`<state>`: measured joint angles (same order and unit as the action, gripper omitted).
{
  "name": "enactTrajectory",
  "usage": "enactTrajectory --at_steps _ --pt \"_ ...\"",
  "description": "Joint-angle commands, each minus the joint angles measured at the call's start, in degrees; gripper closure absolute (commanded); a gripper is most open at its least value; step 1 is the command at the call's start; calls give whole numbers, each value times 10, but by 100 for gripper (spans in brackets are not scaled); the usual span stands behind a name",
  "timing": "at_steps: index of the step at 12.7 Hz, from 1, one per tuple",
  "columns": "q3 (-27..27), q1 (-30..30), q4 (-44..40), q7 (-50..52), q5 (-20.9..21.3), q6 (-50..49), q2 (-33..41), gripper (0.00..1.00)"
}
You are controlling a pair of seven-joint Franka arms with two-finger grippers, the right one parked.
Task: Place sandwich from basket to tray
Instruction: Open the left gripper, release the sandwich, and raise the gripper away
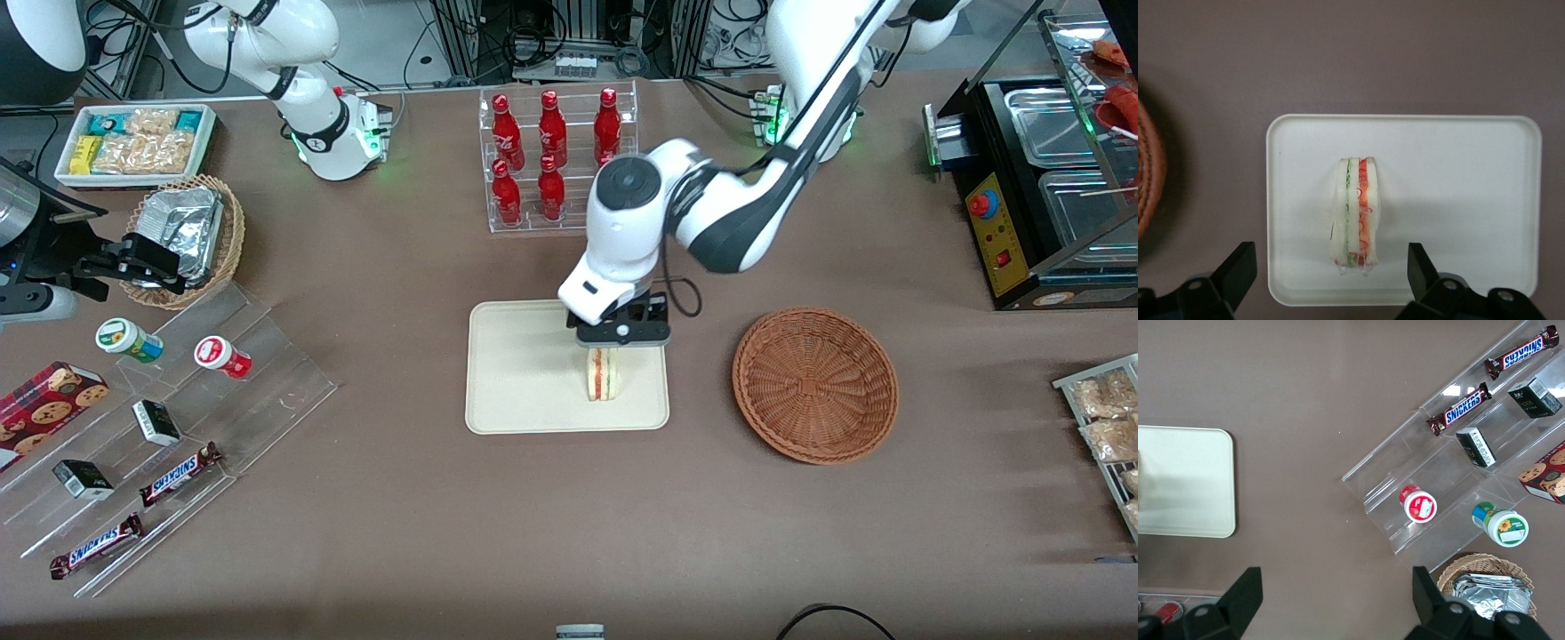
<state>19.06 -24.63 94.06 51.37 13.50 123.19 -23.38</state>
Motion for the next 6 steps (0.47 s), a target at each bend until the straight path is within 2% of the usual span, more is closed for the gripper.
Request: enactTrajectory --at_steps 1,3,4,6 --pt "-24 1 42 -7 -22 -28 78 0" --pt "-20 49 43 -49 -30 -70 115 0" --pt "-21 58 43 -64 -48 -80 135 0" --pt "-22 89 46 -139 -56 -111 171 0"
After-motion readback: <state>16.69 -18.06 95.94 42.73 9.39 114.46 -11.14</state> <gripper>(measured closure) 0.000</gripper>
